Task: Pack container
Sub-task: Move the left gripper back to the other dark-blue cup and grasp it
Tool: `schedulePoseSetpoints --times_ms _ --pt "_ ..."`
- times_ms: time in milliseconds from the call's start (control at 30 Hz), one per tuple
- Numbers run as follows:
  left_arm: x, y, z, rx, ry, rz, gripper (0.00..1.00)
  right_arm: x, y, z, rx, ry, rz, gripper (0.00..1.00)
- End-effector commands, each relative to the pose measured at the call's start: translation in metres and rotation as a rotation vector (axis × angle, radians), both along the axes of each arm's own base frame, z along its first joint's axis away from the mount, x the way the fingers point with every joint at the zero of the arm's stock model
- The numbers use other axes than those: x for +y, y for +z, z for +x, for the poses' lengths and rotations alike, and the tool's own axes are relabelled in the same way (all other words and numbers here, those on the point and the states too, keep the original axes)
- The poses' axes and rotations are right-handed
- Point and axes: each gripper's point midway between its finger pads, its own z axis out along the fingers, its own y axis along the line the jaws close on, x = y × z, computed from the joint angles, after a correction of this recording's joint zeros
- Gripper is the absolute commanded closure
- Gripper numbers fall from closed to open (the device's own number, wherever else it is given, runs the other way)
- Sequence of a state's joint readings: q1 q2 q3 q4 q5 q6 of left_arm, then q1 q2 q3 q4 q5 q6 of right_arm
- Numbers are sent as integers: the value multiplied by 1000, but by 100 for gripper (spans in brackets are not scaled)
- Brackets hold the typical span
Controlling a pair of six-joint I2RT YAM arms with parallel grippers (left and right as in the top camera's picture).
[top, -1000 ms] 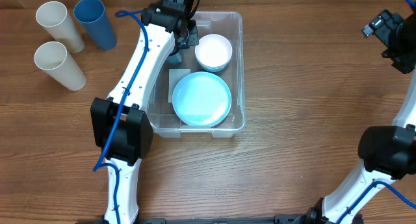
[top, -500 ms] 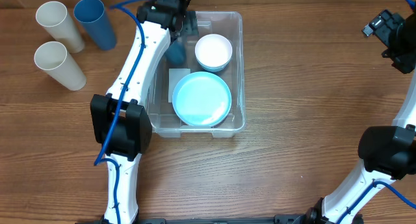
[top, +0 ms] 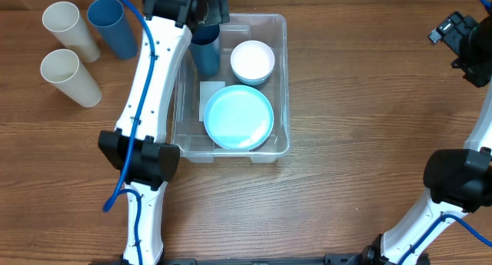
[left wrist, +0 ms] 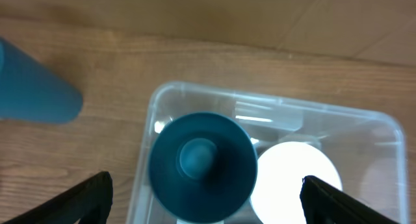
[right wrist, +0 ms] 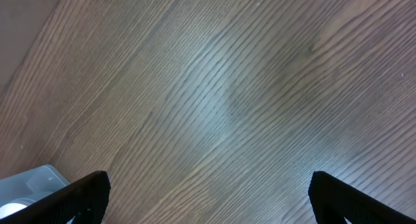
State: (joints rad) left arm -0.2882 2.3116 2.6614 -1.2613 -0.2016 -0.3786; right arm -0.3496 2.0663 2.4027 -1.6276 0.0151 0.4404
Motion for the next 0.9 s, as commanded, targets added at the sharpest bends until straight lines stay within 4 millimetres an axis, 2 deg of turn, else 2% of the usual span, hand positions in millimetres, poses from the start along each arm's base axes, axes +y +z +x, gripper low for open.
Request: schedulePoseSetpoints --times_ms 0,100,167,300,400,467,533,600,633,800,833,867 --pt "-5 42 -22 -44 -41 -12 18 -1 11 0 -30 1 -20 0" --pt "18 49 -20 -56 4 -12 17 -1 11 0 -29 1 -20 0" --pt "56 49 -13 -55 86 -22 12 -1 11 0 -29 1 -21 0" --pt "127 63 6 -137 172 18 0 -1 11 0 -29 1 -21 0" --pt "178 65 22 -195 255 4 0 -1 11 0 -30 1 -20 0" --pt "191 55 34 -201 232 -24 0 -1 11 0 -29 1 -21 0" --pt "196 41 43 -185 211 -25 0 -1 11 0 -29 1 -20 0" --pt "199 15 54 -151 202 -11 0 -1 11 0 -29 1 -21 0" --pt "200 -10 61 -111 197 -7 0 -1 11 0 -29 1 -20 0" --pt "196 -89 73 26 162 -15 0 -1 11 0 -30 1 -20 0" --pt "196 -97 73 40 162 -16 6 -1 11 0 -29 1 -20 0" --pt "196 -104 73 54 162 -17 20 -1 11 0 -30 1 -20 0"
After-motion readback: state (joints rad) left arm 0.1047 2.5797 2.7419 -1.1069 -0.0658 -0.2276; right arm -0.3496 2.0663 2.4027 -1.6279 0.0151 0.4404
